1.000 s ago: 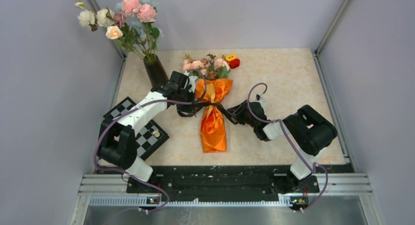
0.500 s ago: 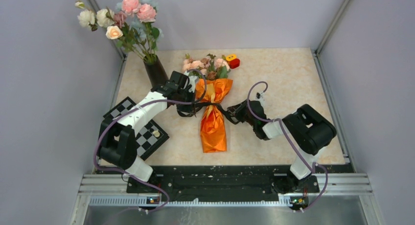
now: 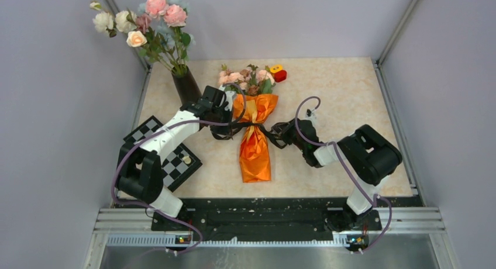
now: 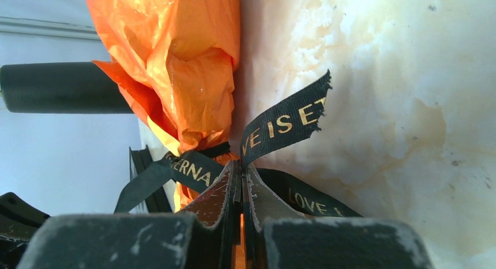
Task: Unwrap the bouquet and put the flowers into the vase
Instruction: Untie the ribbon from the wrapping paper.
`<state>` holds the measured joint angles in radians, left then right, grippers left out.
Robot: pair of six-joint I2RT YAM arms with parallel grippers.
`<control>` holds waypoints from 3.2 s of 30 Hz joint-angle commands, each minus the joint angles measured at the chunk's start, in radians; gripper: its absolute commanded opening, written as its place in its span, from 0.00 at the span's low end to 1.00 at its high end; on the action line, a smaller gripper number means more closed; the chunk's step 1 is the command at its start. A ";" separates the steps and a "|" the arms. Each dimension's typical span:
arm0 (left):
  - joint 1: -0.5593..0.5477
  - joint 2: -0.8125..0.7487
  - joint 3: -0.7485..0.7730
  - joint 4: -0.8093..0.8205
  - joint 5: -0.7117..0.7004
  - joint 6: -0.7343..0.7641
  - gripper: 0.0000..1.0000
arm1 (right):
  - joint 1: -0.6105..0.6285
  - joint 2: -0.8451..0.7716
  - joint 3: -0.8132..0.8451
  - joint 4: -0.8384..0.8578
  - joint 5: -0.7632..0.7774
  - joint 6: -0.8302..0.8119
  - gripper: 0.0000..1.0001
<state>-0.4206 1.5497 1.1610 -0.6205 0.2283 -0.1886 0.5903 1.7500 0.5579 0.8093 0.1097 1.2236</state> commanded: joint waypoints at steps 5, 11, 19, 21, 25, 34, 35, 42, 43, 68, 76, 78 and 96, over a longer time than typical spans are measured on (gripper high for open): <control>0.004 -0.051 -0.021 0.047 -0.071 -0.009 0.00 | -0.003 -0.088 0.000 -0.017 0.077 -0.151 0.00; 0.008 -0.045 -0.026 0.049 -0.146 -0.032 0.00 | 0.005 -0.147 -0.032 -0.055 0.133 -0.225 0.00; 0.021 -0.024 -0.026 0.048 -0.167 -0.035 0.00 | 0.006 -0.178 -0.046 -0.074 0.167 -0.284 0.00; 0.026 -0.019 -0.026 0.048 -0.175 -0.036 0.00 | 0.006 -0.187 -0.047 -0.082 0.178 -0.298 0.00; 0.035 -0.012 -0.024 0.045 -0.179 -0.034 0.00 | 0.006 -0.209 -0.050 -0.101 0.206 -0.326 0.00; 0.054 0.011 -0.017 0.035 -0.186 -0.028 0.00 | 0.006 -0.230 -0.065 -0.116 0.232 -0.345 0.00; 0.056 0.013 -0.018 0.033 -0.185 -0.028 0.00 | 0.006 -0.230 -0.064 -0.117 0.234 -0.345 0.00; 0.072 0.026 -0.016 0.028 -0.187 -0.027 0.00 | 0.005 -0.241 -0.071 -0.132 0.256 -0.355 0.00; 0.073 0.029 -0.015 0.026 -0.187 -0.026 0.00 | 0.004 -0.244 -0.073 -0.134 0.259 -0.358 0.00; 0.086 0.061 -0.008 0.018 -0.193 -0.023 0.00 | -0.068 -0.372 -0.099 -0.219 0.308 -0.449 0.00; 0.098 0.069 -0.008 0.015 -0.201 -0.022 0.00 | -0.107 -0.381 -0.108 -0.226 0.275 -0.453 0.00; 0.101 0.070 -0.006 0.014 -0.201 -0.020 0.00 | -0.116 -0.382 -0.111 -0.227 0.266 -0.453 0.00; 0.112 0.078 -0.005 0.008 -0.196 -0.019 0.00 | -0.170 -0.478 -0.076 -0.283 0.265 -0.642 0.00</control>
<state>-0.3164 1.6283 1.1419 -0.6090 0.0429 -0.2138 0.4335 1.3285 0.4381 0.5415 0.3439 0.6933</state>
